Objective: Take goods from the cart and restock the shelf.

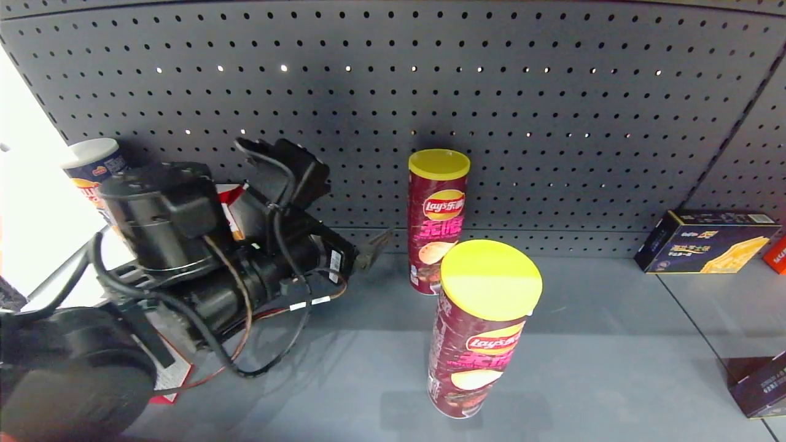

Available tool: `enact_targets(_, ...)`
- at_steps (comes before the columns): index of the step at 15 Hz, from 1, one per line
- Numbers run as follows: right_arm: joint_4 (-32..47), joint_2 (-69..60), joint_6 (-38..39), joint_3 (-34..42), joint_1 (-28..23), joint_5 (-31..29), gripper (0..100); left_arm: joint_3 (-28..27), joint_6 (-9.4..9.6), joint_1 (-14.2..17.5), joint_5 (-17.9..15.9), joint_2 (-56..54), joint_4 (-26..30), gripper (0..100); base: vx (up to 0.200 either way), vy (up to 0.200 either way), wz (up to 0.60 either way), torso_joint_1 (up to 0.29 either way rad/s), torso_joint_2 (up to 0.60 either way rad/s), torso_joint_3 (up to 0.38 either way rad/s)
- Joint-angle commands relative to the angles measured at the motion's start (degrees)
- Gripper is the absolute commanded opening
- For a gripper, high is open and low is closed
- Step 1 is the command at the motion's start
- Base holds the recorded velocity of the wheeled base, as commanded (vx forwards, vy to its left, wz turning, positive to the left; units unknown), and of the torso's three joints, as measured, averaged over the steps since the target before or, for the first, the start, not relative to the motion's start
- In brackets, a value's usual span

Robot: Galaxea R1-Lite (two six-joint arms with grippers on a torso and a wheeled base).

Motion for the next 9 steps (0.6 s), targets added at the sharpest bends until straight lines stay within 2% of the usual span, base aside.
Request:
enact_targets(1, 0.0, 0.0, 0.0, 0.0, 0.0, 0.0, 100, 7.0, -0.43, -2.6, 0.0, -14.5, 0.5, 100, 0.000, 0.000, 0.00, 0.000, 0.00, 0.000)
enact_targets(3, 0.0, 0.0, 0.0, 0.0, 0.0, 0.0, 100, 13.0, -0.43, -3.9, -0.3, -21.4, 0.8, 100, 0.000, 0.000, 0.00, 0.000, 0.00, 0.000)
enact_targets(5, 0.0, 0.0, 0.0, 0.0, 0.0, 0.0, 100, 22.2, -0.60, -8.9, 0.2, -34.1, 1.1, 100, 0.000, 0.000, 0.00, 0.000, 0.00, 0.000)
enact_targets(6, 0.0, 0.0, 0.0, 0.0, 0.0, 0.0, 100, 24.1, -0.52, -9.1, 0.2, -38.1, 2.3, 100, 0.000, 0.000, 0.00, 0.000, 0.00, 0.000)
enact_targets(7, 0.0, 0.0, 0.0, 0.0, 0.0, 0.0, 100, 26.0, -0.52, -9.1, 0.1, -45.8, 7.1, 100, 0.000, 0.000, 0.00, 0.000, 0.00, 0.000)
enact_targets(8, 0.0, 0.0, 0.0, 0.0, 0.0, 0.0, 100, 26.1, -0.52, -9.1, 0.1, -46.7, 7.8, 100, 0.000, 0.000, 0.00, 0.000, 0.00, 0.000)
enact_targets(9, 0.0, 0.0, 0.0, 0.0, 0.0, 0.0, 100, 26.6, -0.34, -8.1, -0.2, -56.0, 17.1, 100, 0.000, 0.000, 0.00, 0.000, 0.00, 0.000)
